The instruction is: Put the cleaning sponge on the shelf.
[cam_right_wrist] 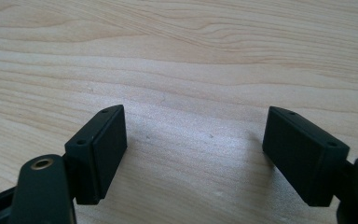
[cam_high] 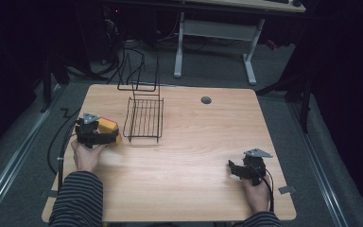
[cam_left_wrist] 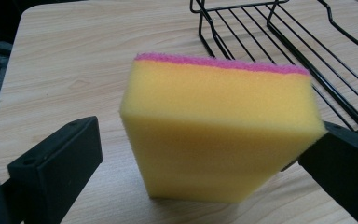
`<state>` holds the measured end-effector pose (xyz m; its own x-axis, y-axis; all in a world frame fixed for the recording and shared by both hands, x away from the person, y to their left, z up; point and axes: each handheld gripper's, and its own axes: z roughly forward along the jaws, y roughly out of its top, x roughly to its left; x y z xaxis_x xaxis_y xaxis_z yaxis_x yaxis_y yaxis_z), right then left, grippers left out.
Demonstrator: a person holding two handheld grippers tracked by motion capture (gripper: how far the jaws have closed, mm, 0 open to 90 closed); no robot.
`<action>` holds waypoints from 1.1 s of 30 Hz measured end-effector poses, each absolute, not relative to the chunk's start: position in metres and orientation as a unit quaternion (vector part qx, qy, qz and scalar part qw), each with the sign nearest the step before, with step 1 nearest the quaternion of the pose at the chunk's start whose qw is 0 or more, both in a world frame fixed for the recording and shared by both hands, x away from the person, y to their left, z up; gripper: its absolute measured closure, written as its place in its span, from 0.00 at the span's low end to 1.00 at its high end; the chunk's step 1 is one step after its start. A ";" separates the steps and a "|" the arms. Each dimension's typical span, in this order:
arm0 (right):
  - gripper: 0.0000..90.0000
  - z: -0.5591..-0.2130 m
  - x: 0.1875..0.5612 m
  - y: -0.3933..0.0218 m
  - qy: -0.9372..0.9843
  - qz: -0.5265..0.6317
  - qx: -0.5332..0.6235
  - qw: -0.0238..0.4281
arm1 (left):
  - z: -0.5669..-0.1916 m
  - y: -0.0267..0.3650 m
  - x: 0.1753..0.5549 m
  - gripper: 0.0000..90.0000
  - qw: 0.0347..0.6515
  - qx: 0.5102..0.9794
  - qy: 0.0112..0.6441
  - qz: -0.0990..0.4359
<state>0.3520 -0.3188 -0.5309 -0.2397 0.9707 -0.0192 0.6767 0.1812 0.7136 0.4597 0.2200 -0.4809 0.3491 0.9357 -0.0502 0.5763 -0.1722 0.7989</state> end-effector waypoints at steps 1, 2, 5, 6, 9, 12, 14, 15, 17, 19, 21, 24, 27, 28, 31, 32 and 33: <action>0.24 -0.531 0.352 -0.319 0.728 0.299 0.566 0.246 | -0.482 0.220 0.460 0.01 0.381 0.728 0.519 0.236; 0.24 -0.531 0.352 -0.319 0.728 0.299 0.566 0.245 | -0.482 0.220 0.461 0.01 0.380 0.728 0.520 0.233; 0.24 -0.531 0.352 -0.319 0.728 0.299 0.565 0.246 | -0.484 0.220 0.463 0.01 0.379 0.729 0.521 0.230; 0.24 -0.531 0.352 -0.319 0.728 0.299 0.565 0.246 | -0.485 0.219 0.463 0.01 0.379 0.729 0.522 0.229; 0.24 -0.531 0.352 -0.319 0.728 0.299 0.566 0.246 | -0.487 0.219 0.465 0.01 0.378 0.730 0.523 0.226; 0.24 -0.531 0.352 -0.319 0.728 0.299 0.566 0.246 | -0.490 0.218 0.466 0.02 0.374 0.731 0.524 0.226; 0.24 -0.531 0.352 -0.319 0.728 0.299 0.565 0.246 | -0.492 0.217 0.467 0.03 0.374 0.730 0.527 0.224; 0.24 -0.531 0.352 -0.319 0.728 0.299 0.566 0.246 | -0.492 0.217 0.468 0.03 0.373 0.730 0.527 0.224; 0.24 -0.531 0.352 -0.319 0.728 0.299 0.566 0.246 | -0.493 0.217 0.468 0.04 0.371 0.730 0.527 0.225; 0.24 -0.531 0.352 -0.319 0.728 0.299 0.566 0.246 | -0.494 0.217 0.469 0.05 0.370 0.731 0.527 0.224; 0.24 -0.531 0.352 -0.319 0.728 0.299 0.565 0.246 | -0.496 0.216 0.469 0.06 0.368 0.732 0.527 0.224; 0.24 -0.531 0.352 -0.319 0.728 0.299 0.566 0.245 | -0.498 0.215 0.471 0.08 0.366 0.735 0.527 0.222; 0.24 -0.531 0.352 -0.319 0.728 0.299 0.566 0.245 | -0.500 0.213 0.471 0.13 0.363 0.738 0.524 0.222; 0.24 -0.531 0.352 -0.319 0.728 0.299 0.566 0.245 | -0.500 0.213 0.471 0.15 0.362 0.739 0.523 0.222; 0.24 -0.531 0.352 -0.319 0.728 0.299 0.566 0.245 | -0.501 0.212 0.471 0.17 0.365 0.738 0.522 0.225; 0.24 -0.531 0.352 -0.319 0.728 0.299 0.565 0.246 | -0.501 0.212 0.471 0.18 0.365 0.737 0.522 0.225; 0.24 -0.531 0.352 -0.319 0.728 0.299 0.566 0.245 | -0.501 0.212 0.471 0.19 0.365 0.738 0.521 0.224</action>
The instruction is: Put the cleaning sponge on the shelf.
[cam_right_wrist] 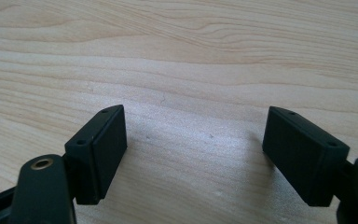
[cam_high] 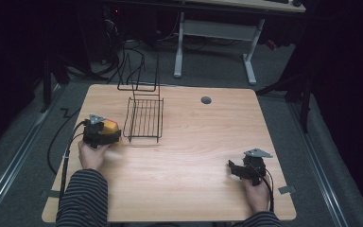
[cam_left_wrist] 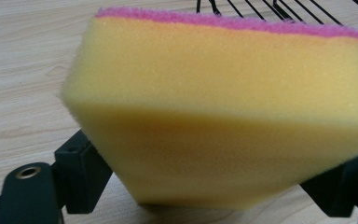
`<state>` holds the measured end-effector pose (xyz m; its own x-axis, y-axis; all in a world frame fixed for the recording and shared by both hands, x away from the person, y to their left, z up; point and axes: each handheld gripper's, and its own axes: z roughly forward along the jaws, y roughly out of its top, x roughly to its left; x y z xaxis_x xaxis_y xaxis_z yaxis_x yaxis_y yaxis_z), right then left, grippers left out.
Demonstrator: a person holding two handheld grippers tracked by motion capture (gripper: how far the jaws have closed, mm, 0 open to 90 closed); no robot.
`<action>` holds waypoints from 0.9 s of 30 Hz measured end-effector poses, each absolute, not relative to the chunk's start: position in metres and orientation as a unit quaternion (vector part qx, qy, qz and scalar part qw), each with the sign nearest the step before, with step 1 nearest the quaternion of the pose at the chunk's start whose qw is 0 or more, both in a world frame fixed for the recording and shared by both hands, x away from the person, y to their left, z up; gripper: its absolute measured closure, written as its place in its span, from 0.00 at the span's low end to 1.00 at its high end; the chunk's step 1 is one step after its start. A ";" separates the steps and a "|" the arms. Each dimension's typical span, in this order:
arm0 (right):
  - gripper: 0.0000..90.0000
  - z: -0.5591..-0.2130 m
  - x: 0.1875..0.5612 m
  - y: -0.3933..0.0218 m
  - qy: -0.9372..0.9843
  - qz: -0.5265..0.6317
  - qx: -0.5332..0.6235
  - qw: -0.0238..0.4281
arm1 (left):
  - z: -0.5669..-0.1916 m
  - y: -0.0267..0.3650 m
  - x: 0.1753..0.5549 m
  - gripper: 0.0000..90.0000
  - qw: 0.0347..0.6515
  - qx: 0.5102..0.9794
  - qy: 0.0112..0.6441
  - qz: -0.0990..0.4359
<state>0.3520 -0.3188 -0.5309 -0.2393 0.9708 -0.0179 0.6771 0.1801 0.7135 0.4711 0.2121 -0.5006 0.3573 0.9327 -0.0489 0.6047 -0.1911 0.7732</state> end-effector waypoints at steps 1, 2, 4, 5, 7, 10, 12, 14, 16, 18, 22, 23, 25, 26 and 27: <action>0.24 -0.531 0.352 -0.319 0.728 0.300 0.566 0.245 | -0.501 0.212 0.471 0.21 0.365 0.739 0.520 0.227; 0.24 -0.531 0.352 -0.319 0.728 0.300 0.566 0.245 | -0.501 0.211 0.471 0.22 0.364 0.740 0.518 0.227; 0.24 -0.531 0.352 -0.319 0.728 0.300 0.566 0.245 | -0.501 0.211 0.471 0.25 0.363 0.742 0.515 0.228; 0.24 -0.531 0.352 -0.319 0.728 0.300 0.566 0.245 | -0.501 0.211 0.471 0.25 0.364 0.742 0.515 0.228; 0.24 -0.531 0.352 -0.319 0.728 0.300 0.566 0.245 | -0.501 0.211 0.470 0.25 0.366 0.741 0.515 0.229; 0.24 -0.531 0.352 -0.319 0.728 0.300 0.566 0.245 | -0.500 0.210 0.470 0.26 0.364 0.744 0.510 0.232; 0.24 -0.531 0.352 -0.319 0.728 0.300 0.566 0.245 | -0.499 0.211 0.469 0.26 0.367 0.744 0.508 0.233; 0.24 -0.531 0.352 -0.319 0.728 0.300 0.566 0.245 | -0.498 0.211 0.468 0.26 0.370 0.741 0.508 0.235; 0.24 -0.531 0.352 -0.319 0.728 0.300 0.566 0.245 | -0.496 0.211 0.467 0.26 0.375 0.739 0.507 0.238; 0.24 -0.531 0.352 -0.319 0.728 0.300 0.566 0.245 | -0.494 0.211 0.466 0.26 0.375 0.739 0.505 0.240; 0.24 -0.531 0.352 -0.319 0.728 0.299 0.566 0.246 | -0.490 0.212 0.463 0.27 0.375 0.737 0.507 0.242; 0.24 -0.531 0.352 -0.319 0.728 0.299 0.566 0.246 | -0.489 0.213 0.462 0.27 0.376 0.738 0.506 0.241; 0.24 -0.531 0.352 -0.319 0.728 0.299 0.566 0.246 | -0.486 0.214 0.459 0.27 0.378 0.737 0.505 0.242; 0.24 -0.531 0.352 -0.319 0.728 0.299 0.566 0.246 | -0.486 0.214 0.459 0.27 0.378 0.737 0.505 0.242; 0.24 -0.531 0.352 -0.319 0.728 0.299 0.566 0.246 | -0.485 0.214 0.458 0.27 0.380 0.737 0.505 0.240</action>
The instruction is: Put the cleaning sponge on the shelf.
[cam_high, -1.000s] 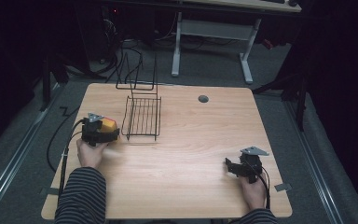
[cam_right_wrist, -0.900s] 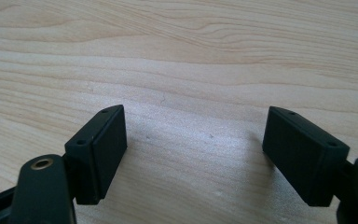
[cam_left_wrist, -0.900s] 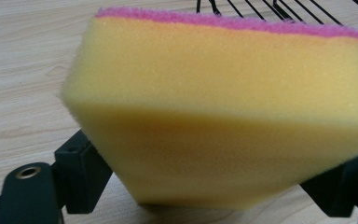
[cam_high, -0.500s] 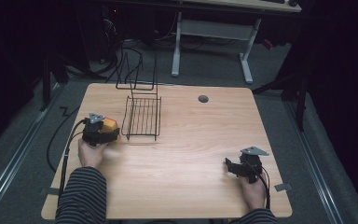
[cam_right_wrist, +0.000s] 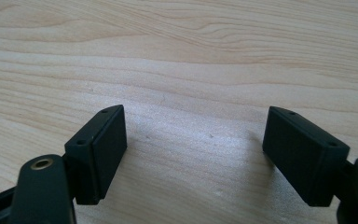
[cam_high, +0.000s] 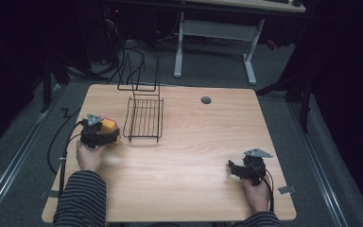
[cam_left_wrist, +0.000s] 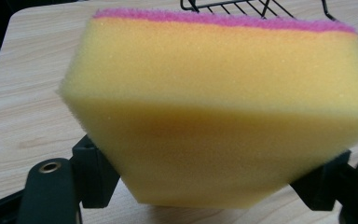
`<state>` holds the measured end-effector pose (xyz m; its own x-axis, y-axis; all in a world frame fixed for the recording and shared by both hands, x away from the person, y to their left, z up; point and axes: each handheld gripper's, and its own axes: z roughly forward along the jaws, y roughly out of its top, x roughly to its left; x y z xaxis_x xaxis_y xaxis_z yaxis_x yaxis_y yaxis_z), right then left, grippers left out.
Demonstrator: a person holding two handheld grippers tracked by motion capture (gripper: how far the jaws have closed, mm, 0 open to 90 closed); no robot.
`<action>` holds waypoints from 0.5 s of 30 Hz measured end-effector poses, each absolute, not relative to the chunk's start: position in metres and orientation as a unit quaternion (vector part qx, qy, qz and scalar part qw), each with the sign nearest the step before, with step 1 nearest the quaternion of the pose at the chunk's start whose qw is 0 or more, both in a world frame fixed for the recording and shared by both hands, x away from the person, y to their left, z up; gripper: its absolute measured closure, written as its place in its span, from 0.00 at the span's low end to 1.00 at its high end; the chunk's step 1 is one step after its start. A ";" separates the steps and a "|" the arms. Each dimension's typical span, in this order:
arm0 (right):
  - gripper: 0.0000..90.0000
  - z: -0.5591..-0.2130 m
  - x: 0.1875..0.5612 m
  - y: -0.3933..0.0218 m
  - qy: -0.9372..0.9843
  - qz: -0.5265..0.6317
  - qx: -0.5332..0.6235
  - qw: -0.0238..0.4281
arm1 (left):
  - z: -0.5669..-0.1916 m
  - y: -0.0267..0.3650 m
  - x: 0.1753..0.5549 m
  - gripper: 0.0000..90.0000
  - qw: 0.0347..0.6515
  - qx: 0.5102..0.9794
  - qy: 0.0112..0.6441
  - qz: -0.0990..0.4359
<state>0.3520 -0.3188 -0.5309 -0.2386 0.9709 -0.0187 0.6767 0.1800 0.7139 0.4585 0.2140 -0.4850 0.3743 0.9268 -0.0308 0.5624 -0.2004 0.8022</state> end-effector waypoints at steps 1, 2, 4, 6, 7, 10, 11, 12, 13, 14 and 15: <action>0.24 -0.531 0.352 -0.319 0.728 0.299 0.566 0.246 | -0.484 0.214 0.457 0.27 0.381 0.737 0.505 0.237; 0.24 -0.531 0.352 -0.319 0.728 0.299 0.566 0.246 | -0.483 0.214 0.457 0.27 0.381 0.737 0.505 0.237; 0.24 -0.531 0.352 -0.319 0.728 0.299 0.566 0.246 | -0.481 0.214 0.455 0.27 0.381 0.738 0.503 0.236; 0.24 -0.531 0.352 -0.319 0.728 0.299 0.566 0.246 | -0.480 0.214 0.452 0.27 0.381 0.738 0.502 0.240; 0.24 -0.531 0.352 -0.319 0.728 0.299 0.566 0.246 | -0.478 0.215 0.451 0.27 0.382 0.739 0.502 0.238; 0.24 -0.531 0.352 -0.319 0.728 0.299 0.566 0.246 | -0.475 0.215 0.446 0.27 0.387 0.739 0.497 0.240; 0.24 -0.531 0.352 -0.319 0.728 0.299 0.566 0.246 | -0.473 0.215 0.445 0.27 0.389 0.739 0.496 0.238; 0.24 -0.531 0.352 -0.319 0.728 0.299 0.566 0.246 | -0.472 0.215 0.443 0.27 0.390 0.740 0.493 0.237; 0.24 -0.531 0.352 -0.319 0.728 0.299 0.566 0.246 | -0.470 0.215 0.441 0.27 0.393 0.739 0.492 0.238; 0.24 -0.531 0.352 -0.319 0.728 0.299 0.566 0.246 | -0.469 0.215 0.440 0.27 0.395 0.740 0.491 0.237; 0.24 -0.531 0.352 -0.319 0.728 0.299 0.566 0.246 | -0.468 0.216 0.438 0.27 0.395 0.742 0.488 0.234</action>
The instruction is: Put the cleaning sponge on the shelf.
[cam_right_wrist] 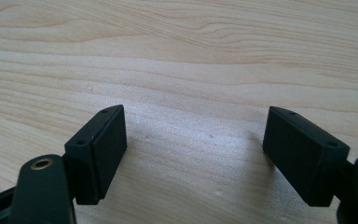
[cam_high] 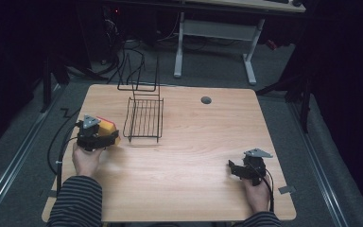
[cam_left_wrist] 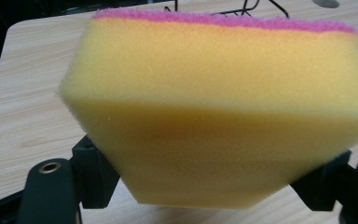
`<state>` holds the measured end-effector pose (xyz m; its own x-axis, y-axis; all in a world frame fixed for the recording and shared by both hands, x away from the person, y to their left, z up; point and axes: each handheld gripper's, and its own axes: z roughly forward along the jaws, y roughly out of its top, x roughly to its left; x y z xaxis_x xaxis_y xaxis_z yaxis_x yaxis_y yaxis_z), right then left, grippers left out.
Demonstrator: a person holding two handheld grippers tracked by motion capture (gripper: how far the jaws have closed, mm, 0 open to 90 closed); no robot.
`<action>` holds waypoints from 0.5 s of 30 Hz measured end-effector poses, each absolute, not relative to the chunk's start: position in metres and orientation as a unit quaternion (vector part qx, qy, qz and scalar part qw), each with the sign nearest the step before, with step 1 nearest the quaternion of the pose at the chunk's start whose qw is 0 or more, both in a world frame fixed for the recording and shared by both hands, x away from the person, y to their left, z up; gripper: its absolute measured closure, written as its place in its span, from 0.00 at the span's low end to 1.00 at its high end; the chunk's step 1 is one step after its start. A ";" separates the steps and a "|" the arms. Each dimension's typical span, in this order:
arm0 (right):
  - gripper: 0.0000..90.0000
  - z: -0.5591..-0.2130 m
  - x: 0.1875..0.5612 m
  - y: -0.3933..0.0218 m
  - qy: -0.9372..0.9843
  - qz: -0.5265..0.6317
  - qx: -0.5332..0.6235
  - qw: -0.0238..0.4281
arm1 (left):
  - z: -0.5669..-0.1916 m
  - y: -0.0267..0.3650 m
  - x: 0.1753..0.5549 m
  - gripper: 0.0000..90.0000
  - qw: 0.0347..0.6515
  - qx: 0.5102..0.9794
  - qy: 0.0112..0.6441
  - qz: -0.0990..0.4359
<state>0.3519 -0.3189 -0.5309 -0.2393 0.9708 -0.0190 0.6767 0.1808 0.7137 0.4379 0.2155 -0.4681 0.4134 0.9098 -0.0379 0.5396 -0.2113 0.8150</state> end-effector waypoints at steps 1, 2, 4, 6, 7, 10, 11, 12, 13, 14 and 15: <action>0.24 -0.531 0.352 -0.319 0.728 0.299 0.566 0.246 | -0.467 0.215 0.436 0.27 0.396 0.743 0.486 0.234; 0.24 -0.531 0.352 -0.319 0.728 0.299 0.566 0.246 | -0.467 0.215 0.435 0.27 0.397 0.743 0.485 0.234; 0.24 -0.531 0.352 -0.319 0.728 0.299 0.566 0.246 | -0.465 0.216 0.432 0.27 0.399 0.745 0.482 0.232; 0.24 -0.531 0.352 -0.319 0.728 0.299 0.566 0.246 | -0.462 0.216 0.429 0.27 0.405 0.744 0.480 0.228; 0.24 -0.531 0.352 -0.319 0.728 0.299 0.566 0.246 | -0.460 0.216 0.428 0.27 0.409 0.743 0.479 0.228; 0.24 -0.531 0.352 -0.319 0.728 0.299 0.566 0.246 | -0.454 0.216 0.424 0.27 0.418 0.742 0.473 0.226; 0.24 -0.531 0.352 -0.319 0.728 0.299 0.566 0.246 | -0.452 0.215 0.423 0.27 0.421 0.741 0.473 0.224; 0.24 -0.531 0.352 -0.319 0.728 0.299 0.566 0.246 | -0.451 0.215 0.422 0.27 0.425 0.739 0.473 0.222; 0.24 -0.531 0.352 -0.319 0.728 0.299 0.566 0.246 | -0.449 0.214 0.421 0.27 0.428 0.738 0.472 0.221; 0.24 -0.531 0.352 -0.319 0.728 0.299 0.566 0.246 | -0.448 0.214 0.420 0.27 0.428 0.740 0.470 0.220; 0.24 -0.531 0.352 -0.319 0.728 0.299 0.566 0.246 | -0.447 0.212 0.419 0.27 0.428 0.742 0.467 0.222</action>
